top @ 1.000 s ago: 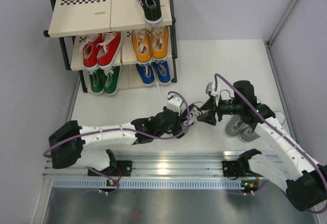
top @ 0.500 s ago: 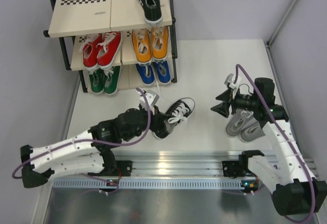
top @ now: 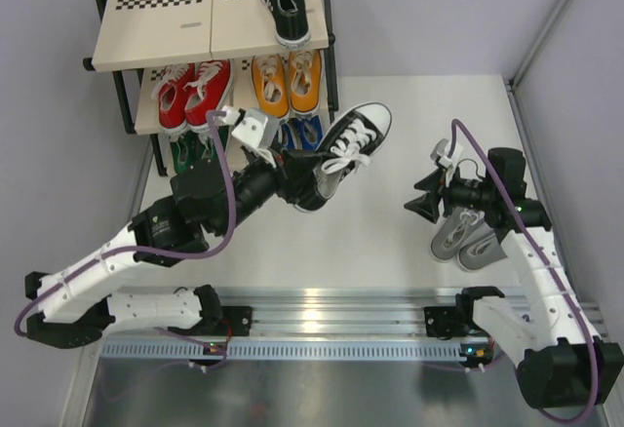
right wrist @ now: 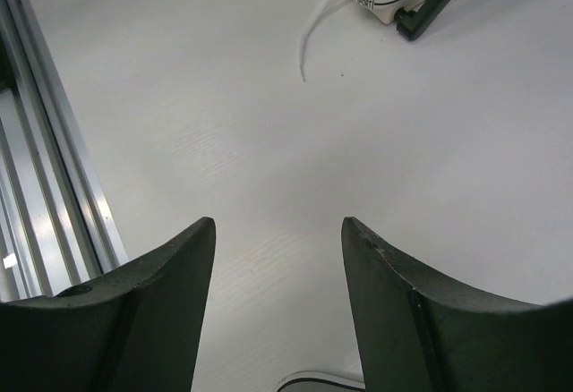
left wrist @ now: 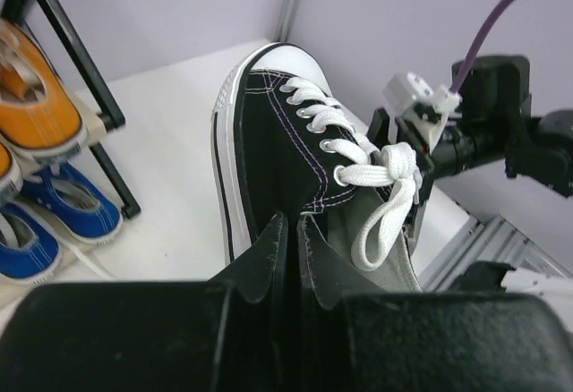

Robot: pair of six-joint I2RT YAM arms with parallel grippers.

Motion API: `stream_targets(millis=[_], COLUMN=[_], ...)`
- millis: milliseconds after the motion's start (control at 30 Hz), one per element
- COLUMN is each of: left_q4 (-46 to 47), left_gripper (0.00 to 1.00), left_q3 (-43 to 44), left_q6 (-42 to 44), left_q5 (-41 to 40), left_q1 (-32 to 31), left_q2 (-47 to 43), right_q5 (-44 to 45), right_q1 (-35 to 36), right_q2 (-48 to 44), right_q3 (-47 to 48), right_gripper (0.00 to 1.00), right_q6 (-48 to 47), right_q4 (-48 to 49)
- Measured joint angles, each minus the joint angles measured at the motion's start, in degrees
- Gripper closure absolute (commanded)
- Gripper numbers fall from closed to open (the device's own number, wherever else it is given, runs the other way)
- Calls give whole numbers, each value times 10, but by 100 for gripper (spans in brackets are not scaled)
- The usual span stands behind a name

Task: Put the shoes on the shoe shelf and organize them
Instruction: Pick up the shoe at the center of the board, then place the shoe at the shoe shelf.

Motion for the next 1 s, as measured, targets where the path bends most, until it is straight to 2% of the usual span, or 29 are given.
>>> stream_targets(millis=[233, 500, 600, 767, 1000], left_q4=[21, 44, 41, 44, 51], left_gripper=[100, 100, 100, 100, 100], left_q3=[132, 343, 413, 490, 511], left_q6=[61, 126, 125, 96, 59], left_q5=[-43, -81, -71, -50, -66], left_q1=[0, 19, 65, 189, 317], left_q2=[89, 213, 251, 300, 325], right_q5=[2, 2, 2, 2, 2], right_q1=[-3, -4, -5, -6, -11], right_q2=[4, 7, 7, 7, 7], right_q3=[-1, -4, -4, -4, -4], right_gripper=[43, 44, 44, 45, 46], right_q6=[0, 0, 0, 0, -1], right_q4=[0, 1, 1, 0, 0])
